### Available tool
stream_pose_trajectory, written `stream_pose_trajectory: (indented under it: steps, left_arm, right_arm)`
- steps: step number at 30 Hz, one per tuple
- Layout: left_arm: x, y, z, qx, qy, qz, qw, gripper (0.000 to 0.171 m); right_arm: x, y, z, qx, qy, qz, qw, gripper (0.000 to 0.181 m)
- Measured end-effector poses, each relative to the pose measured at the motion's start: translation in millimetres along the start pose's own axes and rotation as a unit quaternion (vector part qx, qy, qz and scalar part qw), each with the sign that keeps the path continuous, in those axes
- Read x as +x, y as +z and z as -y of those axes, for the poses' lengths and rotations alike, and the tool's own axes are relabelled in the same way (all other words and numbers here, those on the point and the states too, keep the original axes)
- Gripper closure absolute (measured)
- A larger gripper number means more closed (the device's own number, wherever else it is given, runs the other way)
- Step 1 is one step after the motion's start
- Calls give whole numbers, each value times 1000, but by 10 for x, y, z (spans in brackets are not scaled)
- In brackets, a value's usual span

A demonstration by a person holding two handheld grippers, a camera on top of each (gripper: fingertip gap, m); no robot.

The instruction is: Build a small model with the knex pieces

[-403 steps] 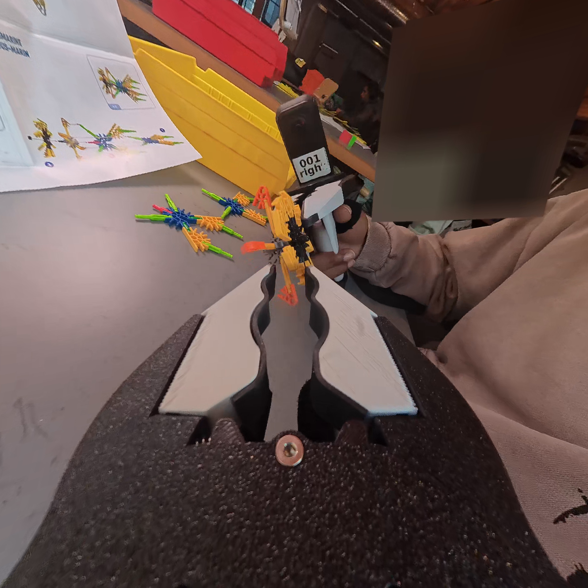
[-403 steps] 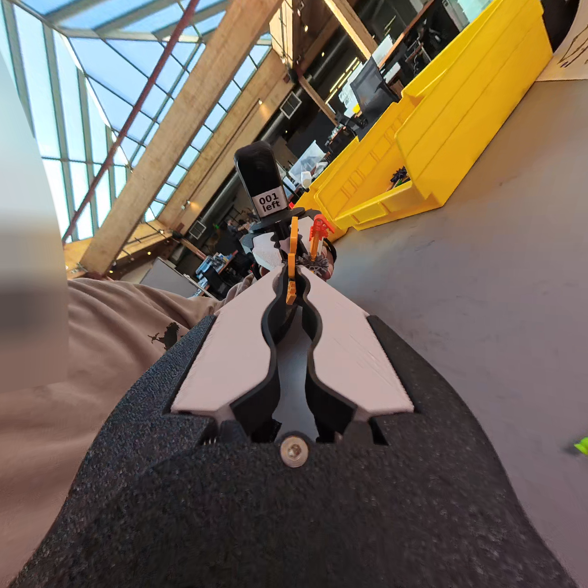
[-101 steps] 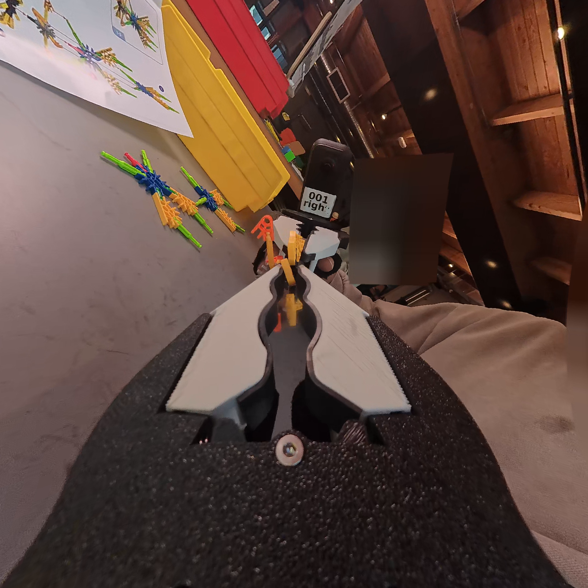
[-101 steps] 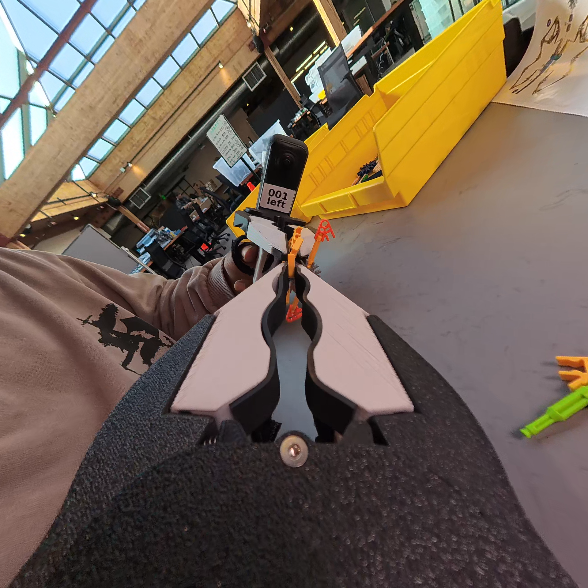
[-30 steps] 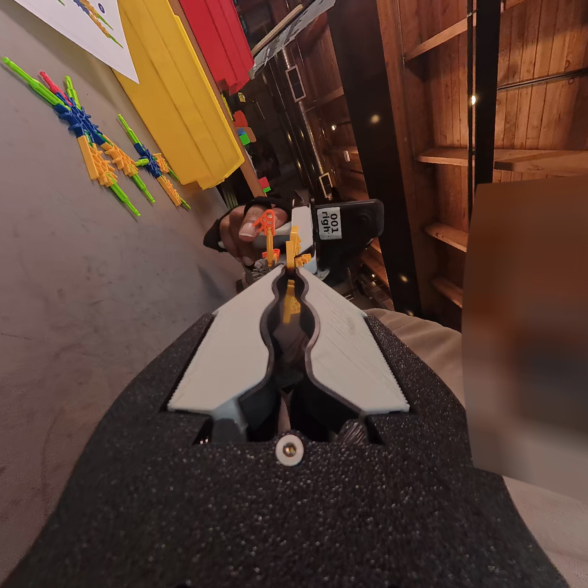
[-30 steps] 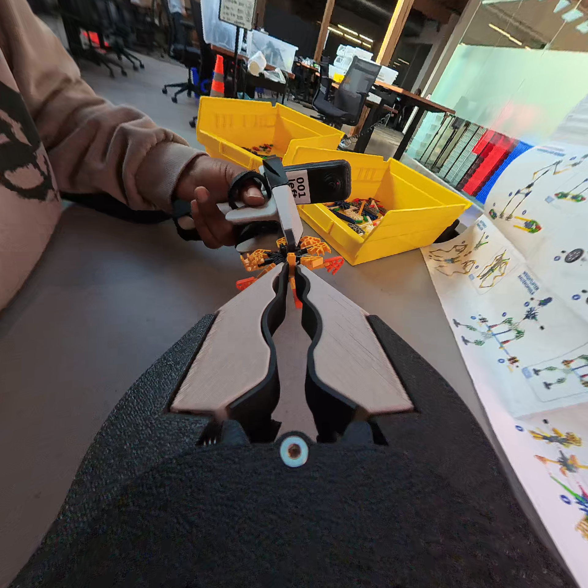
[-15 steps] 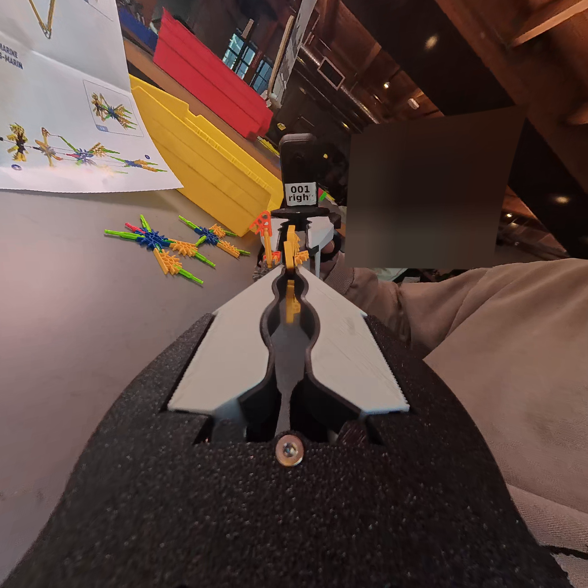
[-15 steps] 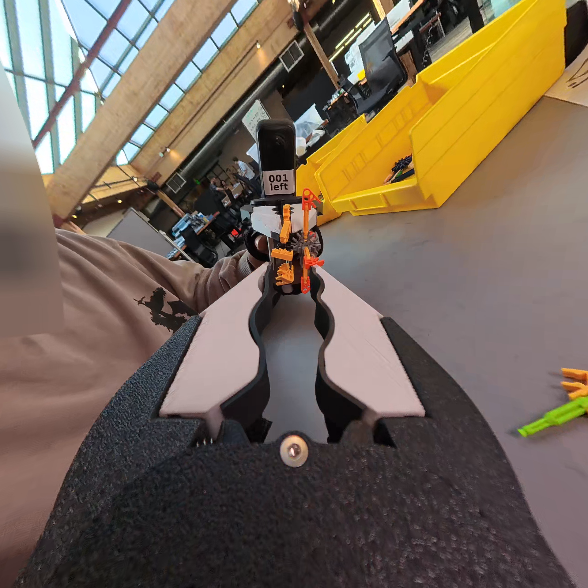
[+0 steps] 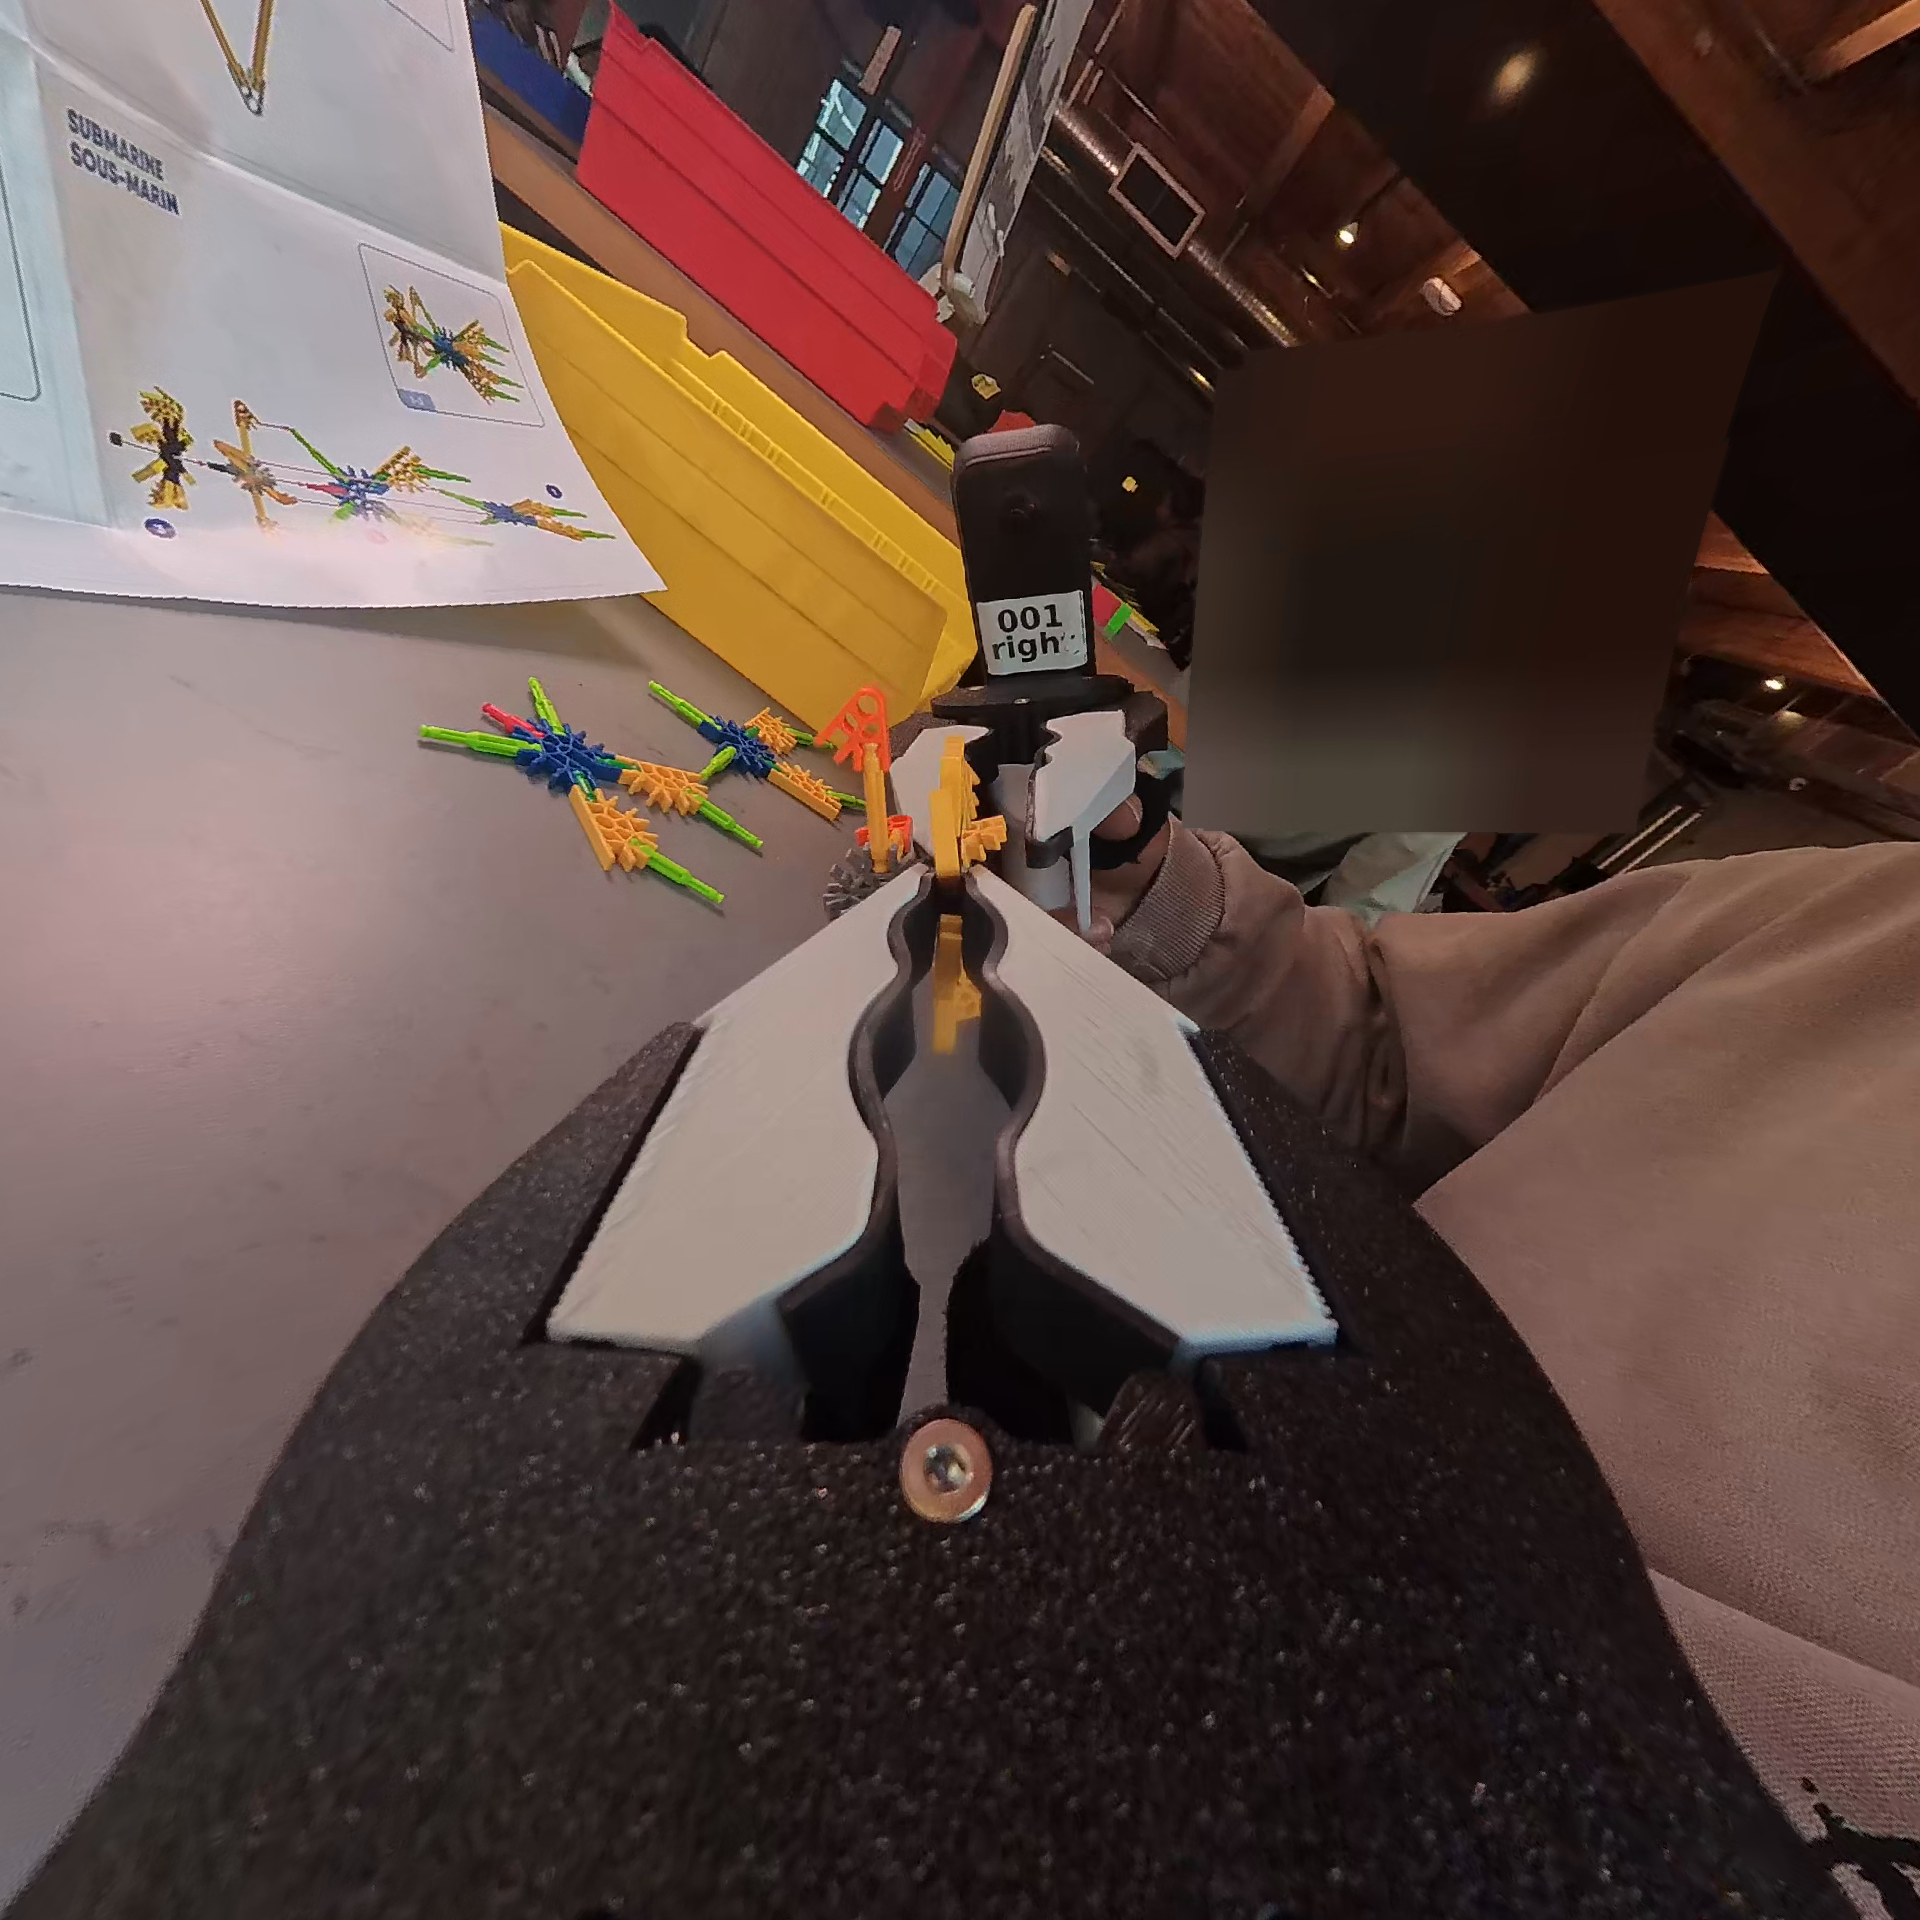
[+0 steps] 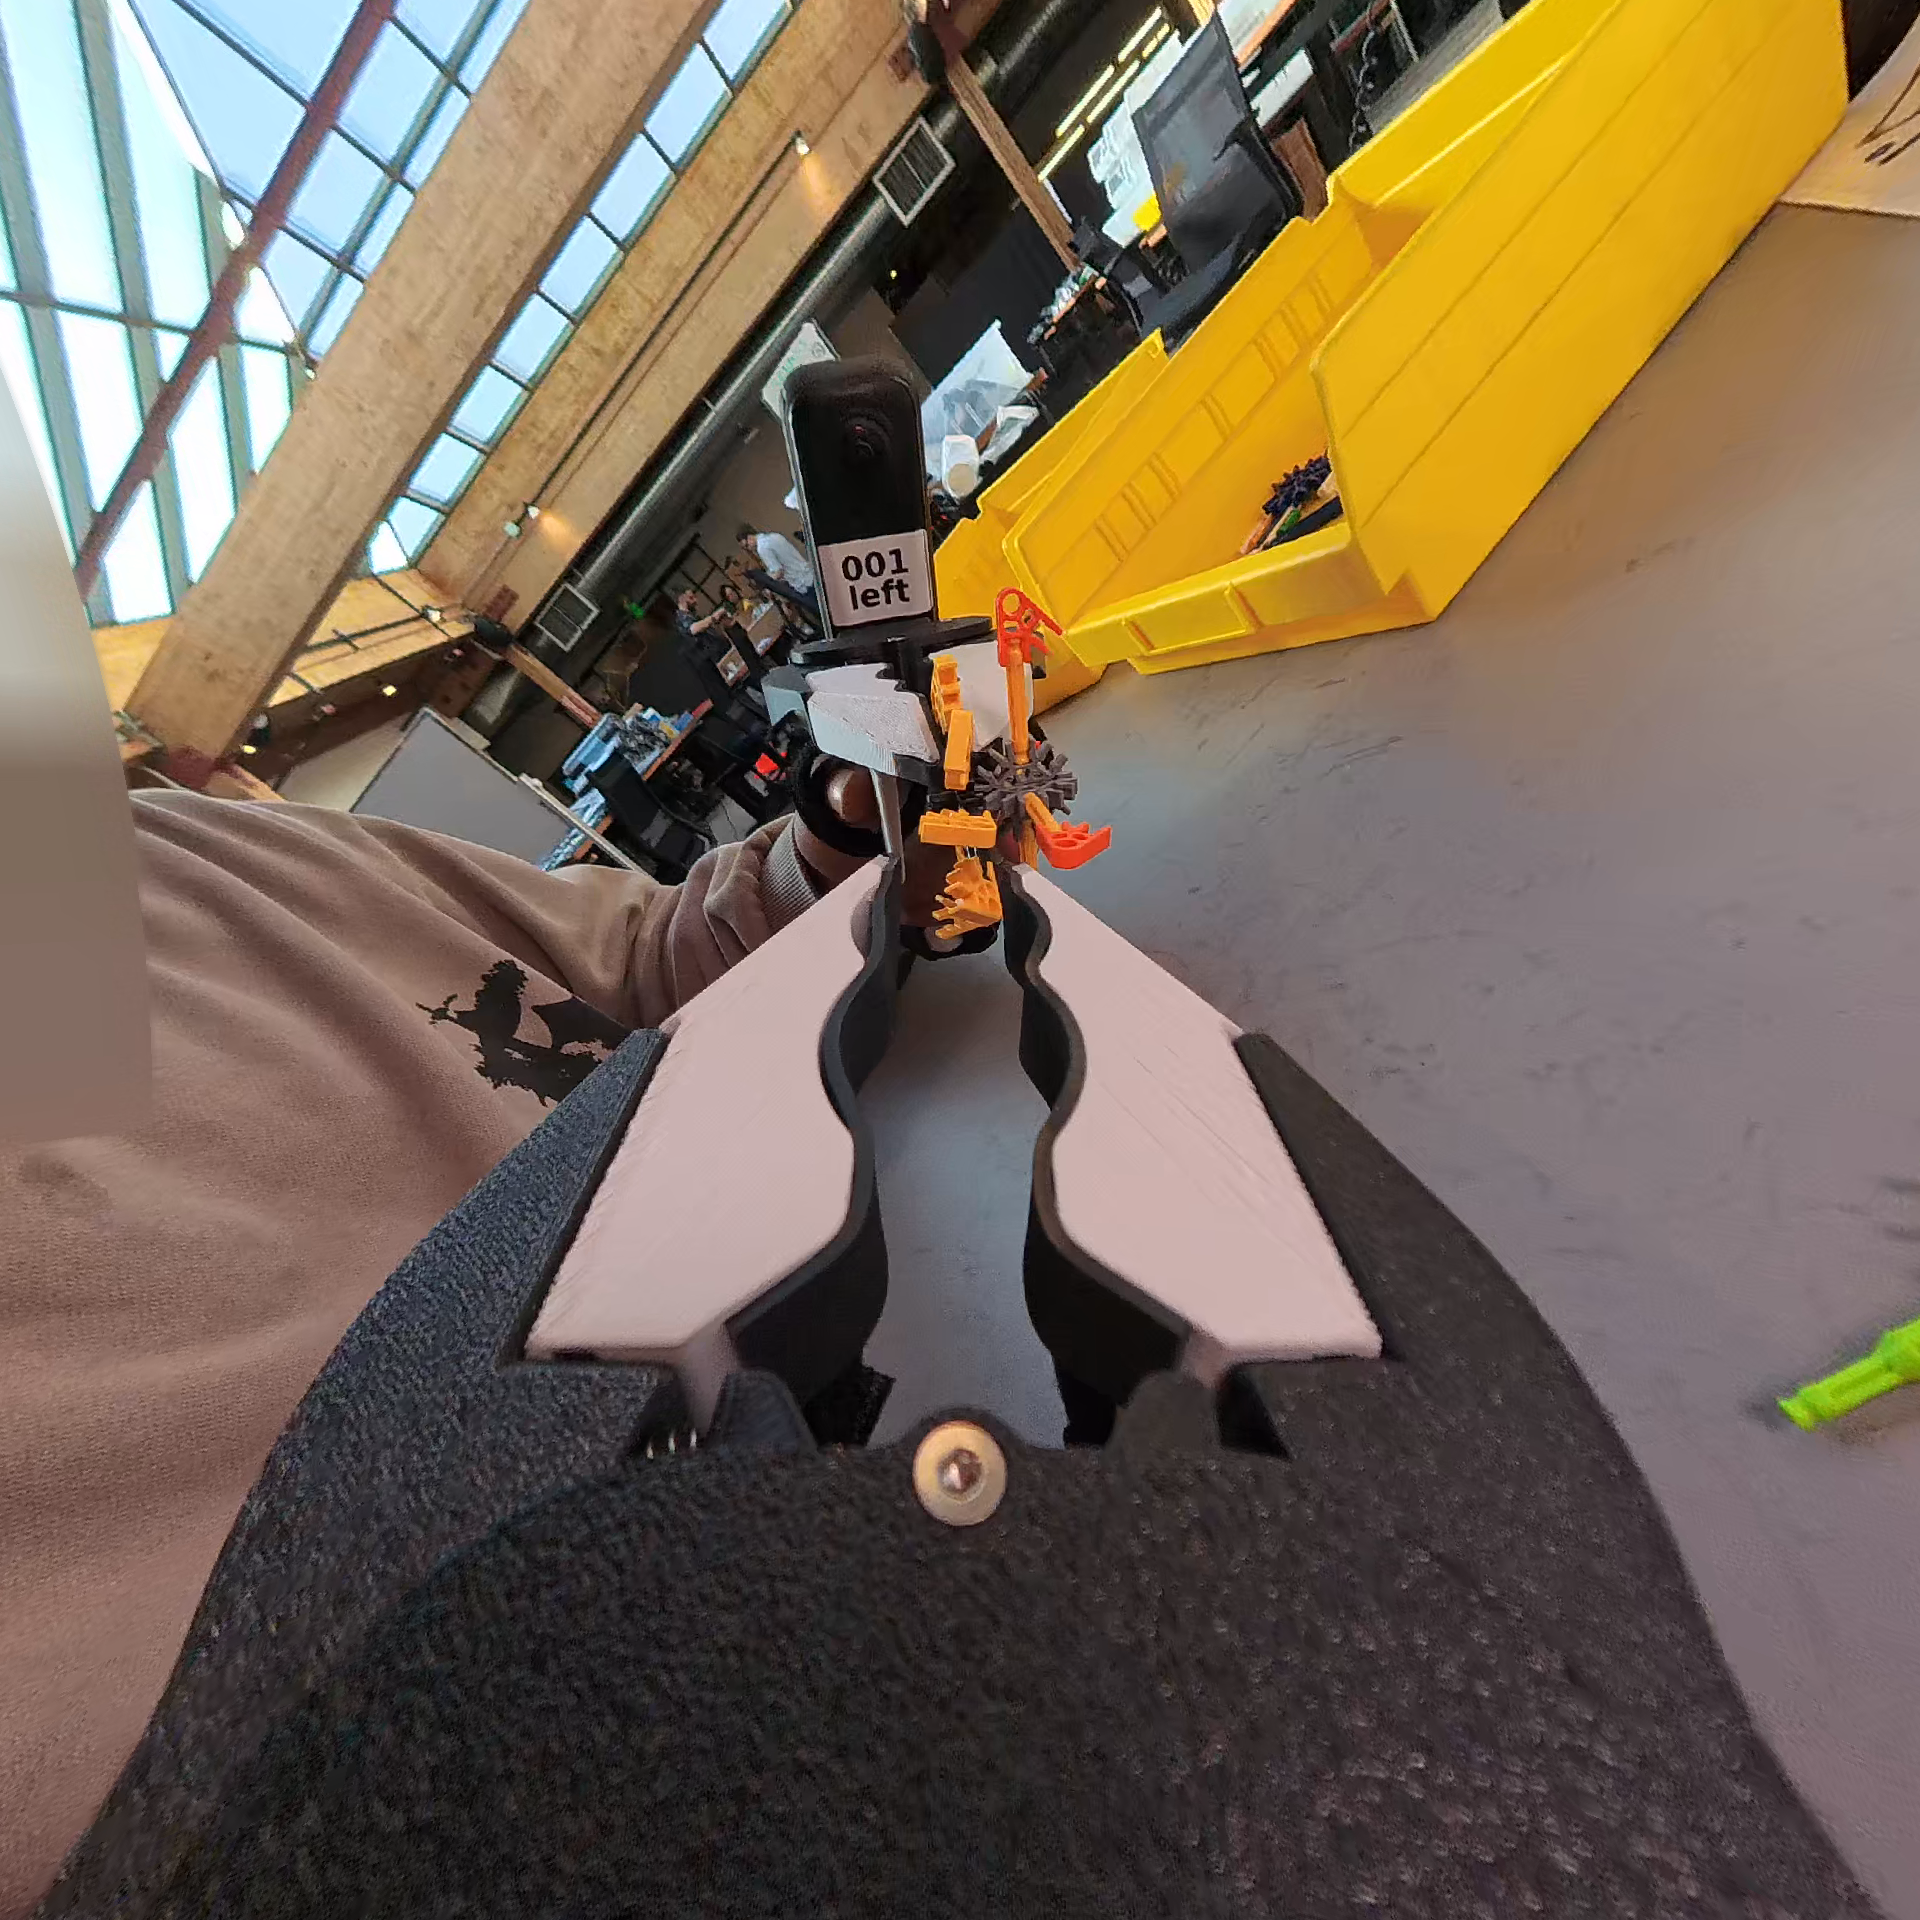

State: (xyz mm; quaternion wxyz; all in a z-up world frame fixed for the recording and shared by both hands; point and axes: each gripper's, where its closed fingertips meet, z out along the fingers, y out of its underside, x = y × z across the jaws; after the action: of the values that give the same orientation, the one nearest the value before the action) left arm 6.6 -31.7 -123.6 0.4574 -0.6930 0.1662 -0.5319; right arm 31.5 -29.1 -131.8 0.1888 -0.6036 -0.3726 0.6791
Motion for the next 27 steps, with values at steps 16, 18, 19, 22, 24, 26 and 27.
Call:
stream_pose_trajectory:
  steps: [16,18,19,22,24,26,27]
  left_arm:
    - [59,36,-48,-17,13,-10,1000,168]
    - [81,34,-54,-18,-17,-28,999,168]
    - [86,33,-59,-18,-35,-38,998,169]
    - [108,28,-60,-13,-100,-72,992,168]
    - [111,33,-84,-17,-128,-85,988,169]
    - [112,38,-95,-19,-134,-88,987,169]
    - [115,40,-98,-21,-130,-88,987,169]
  right_arm:
    - [-21,35,21,15,-10,8,1000,169]
    - [-54,30,24,10,-61,6,998,169]
    - [-60,28,17,4,-98,-1,995,169]
    - [-107,27,9,-12,-212,-22,977,169]
    - [-115,22,-17,-28,-284,-42,958,169]
    - [-111,14,-41,-39,-318,-55,946,169]
    - [-112,10,-42,-40,-321,-59,944,169]
